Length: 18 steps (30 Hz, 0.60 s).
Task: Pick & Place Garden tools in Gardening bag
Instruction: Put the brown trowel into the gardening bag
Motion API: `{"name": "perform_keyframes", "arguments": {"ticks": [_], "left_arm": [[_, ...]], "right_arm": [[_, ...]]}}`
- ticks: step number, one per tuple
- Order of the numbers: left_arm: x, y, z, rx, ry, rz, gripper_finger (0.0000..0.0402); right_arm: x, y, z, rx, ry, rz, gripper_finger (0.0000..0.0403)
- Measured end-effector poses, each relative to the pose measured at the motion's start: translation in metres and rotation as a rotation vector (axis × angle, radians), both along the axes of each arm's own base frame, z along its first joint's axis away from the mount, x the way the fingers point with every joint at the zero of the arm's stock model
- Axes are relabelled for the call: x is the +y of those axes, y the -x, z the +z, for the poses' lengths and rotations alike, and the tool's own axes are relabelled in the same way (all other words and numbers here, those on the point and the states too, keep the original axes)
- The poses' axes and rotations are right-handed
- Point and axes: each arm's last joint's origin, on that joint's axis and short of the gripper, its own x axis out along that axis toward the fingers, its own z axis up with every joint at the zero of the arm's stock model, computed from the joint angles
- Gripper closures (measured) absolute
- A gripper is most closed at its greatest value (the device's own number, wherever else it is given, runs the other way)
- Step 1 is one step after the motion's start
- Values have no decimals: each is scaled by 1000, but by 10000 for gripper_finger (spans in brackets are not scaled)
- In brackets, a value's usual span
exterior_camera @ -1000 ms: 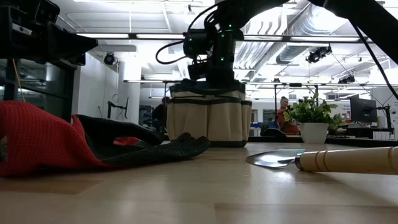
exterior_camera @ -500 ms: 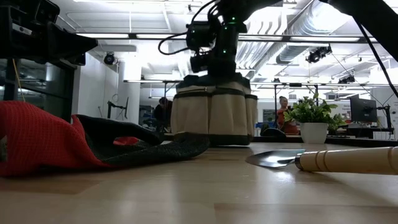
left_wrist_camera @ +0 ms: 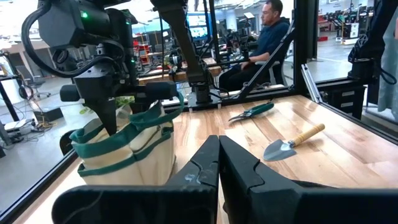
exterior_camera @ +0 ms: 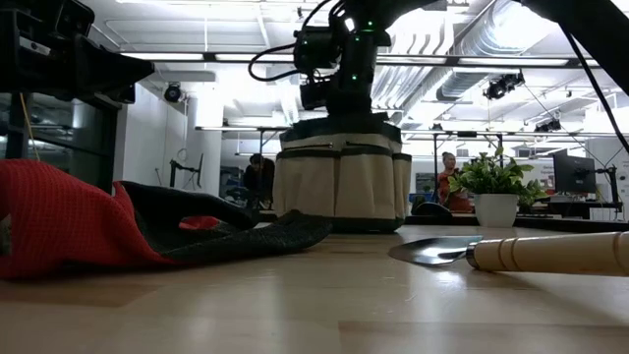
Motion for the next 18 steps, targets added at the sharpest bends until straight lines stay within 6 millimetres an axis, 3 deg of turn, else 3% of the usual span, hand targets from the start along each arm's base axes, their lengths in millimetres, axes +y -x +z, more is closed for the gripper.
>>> {"name": "perform_keyframes", "arguments": {"ticks": [9,18], "left_arm": [[0,0,0,0,0,0,400],[0,0,0,0,0,0,400]], "right_arm": [[-1,-3,1,-42,-19,-112,201],[-1,-3,1,-74,-79,-348,201]]}}
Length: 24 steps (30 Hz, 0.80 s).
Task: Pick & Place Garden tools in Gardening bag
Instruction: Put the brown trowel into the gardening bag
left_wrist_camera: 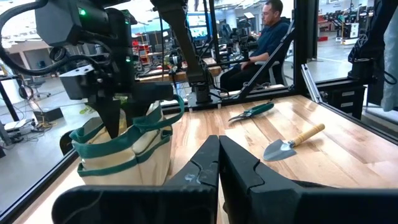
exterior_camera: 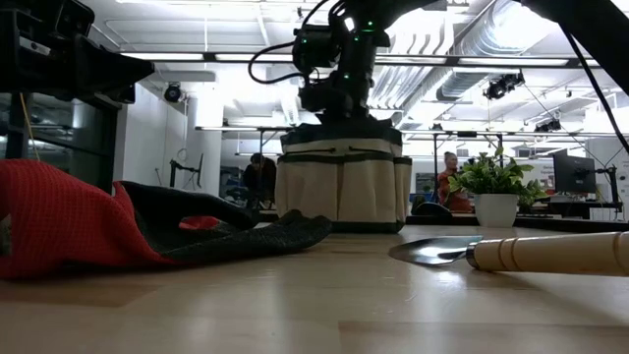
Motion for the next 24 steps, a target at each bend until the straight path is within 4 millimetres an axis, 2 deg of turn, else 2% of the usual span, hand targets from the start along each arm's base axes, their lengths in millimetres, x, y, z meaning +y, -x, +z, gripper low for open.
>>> {"name": "perform_keyframes", "arguments": {"ticks": [6,14,24], "left_arm": [[0,0,0,0,0,0,400],[0,0,0,0,0,0,400],[0,0,0,0,0,0,400]], "right_arm": [[-1,-1,0,-24,-27,-120,201],[-1,-1,4,-49,-22,-128,201],[2,9,31,-113,2,-137,201]]}}
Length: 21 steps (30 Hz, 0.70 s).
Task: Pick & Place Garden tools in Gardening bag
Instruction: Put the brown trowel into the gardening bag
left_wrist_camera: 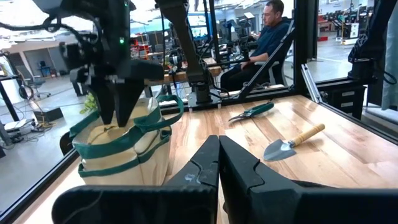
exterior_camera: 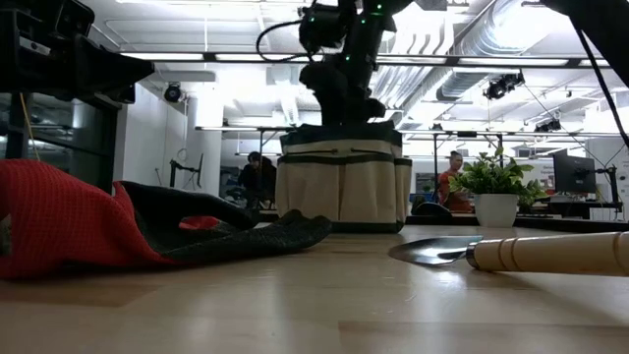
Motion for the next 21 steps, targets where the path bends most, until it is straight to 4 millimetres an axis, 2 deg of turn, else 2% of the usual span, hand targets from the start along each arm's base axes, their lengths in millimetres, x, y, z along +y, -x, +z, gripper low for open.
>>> {"name": "perform_keyframes", "arguments": {"ticks": [13,21], "left_arm": [[0,0,0,0,0,0,400],[0,0,0,0,0,0,400]], "right_arm": [[10,23,41,-80,-12,29,201],[29,47,57,-4,-117,71,201]]}}
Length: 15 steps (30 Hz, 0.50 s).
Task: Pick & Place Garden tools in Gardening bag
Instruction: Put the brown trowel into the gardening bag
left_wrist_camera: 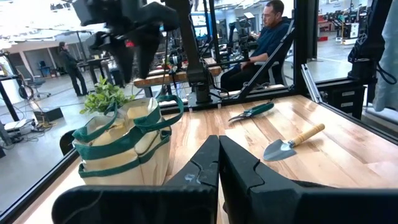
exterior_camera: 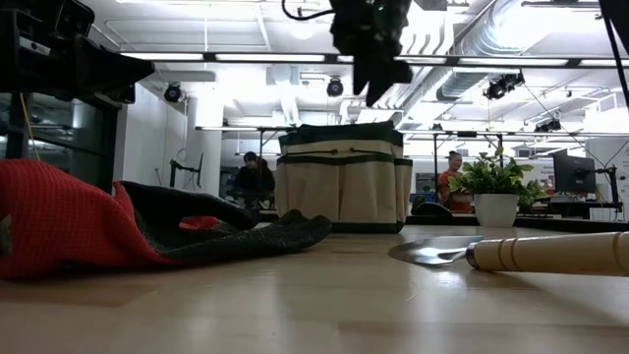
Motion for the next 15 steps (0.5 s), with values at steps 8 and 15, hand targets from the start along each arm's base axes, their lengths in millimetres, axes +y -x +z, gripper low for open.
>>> {"name": "perform_keyframes", "arguments": {"ticks": [8,15], "left_arm": [[0,0,0,0,0,0,400],[0,0,0,0,0,0,400]], "right_arm": [[29,10,-1,152,-44,9,201],[64,13,-2,241,-28,71,201]]}}
